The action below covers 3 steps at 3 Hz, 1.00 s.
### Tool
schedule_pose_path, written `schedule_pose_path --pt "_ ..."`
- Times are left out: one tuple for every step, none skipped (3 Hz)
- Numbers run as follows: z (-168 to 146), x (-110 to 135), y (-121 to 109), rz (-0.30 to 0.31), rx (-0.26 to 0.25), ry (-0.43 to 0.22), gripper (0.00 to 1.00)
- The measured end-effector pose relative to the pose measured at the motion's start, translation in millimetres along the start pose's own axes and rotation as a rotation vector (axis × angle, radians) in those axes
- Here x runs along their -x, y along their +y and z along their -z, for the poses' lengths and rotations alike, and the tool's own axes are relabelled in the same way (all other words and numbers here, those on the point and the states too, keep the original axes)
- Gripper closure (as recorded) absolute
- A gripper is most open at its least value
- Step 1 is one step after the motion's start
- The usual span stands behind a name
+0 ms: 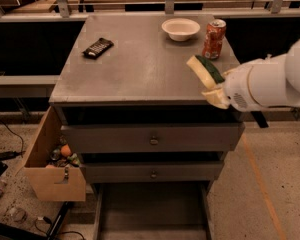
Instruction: Place sponge into bottom drawer
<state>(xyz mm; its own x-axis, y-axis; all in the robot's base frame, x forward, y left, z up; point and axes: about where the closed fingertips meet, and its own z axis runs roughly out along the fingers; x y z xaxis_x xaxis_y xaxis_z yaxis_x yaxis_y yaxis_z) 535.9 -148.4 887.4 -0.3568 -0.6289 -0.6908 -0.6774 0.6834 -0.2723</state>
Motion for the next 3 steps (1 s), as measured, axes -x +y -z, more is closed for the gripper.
schedule_pose_path --pt "12 -64 25 -0.057 0.052 0.054 1.0" --pt "6 -131 69 -0.192 0.123 0.086 1.0" --pt "4 -155 90 -0.257 0.153 0.103 1.0"
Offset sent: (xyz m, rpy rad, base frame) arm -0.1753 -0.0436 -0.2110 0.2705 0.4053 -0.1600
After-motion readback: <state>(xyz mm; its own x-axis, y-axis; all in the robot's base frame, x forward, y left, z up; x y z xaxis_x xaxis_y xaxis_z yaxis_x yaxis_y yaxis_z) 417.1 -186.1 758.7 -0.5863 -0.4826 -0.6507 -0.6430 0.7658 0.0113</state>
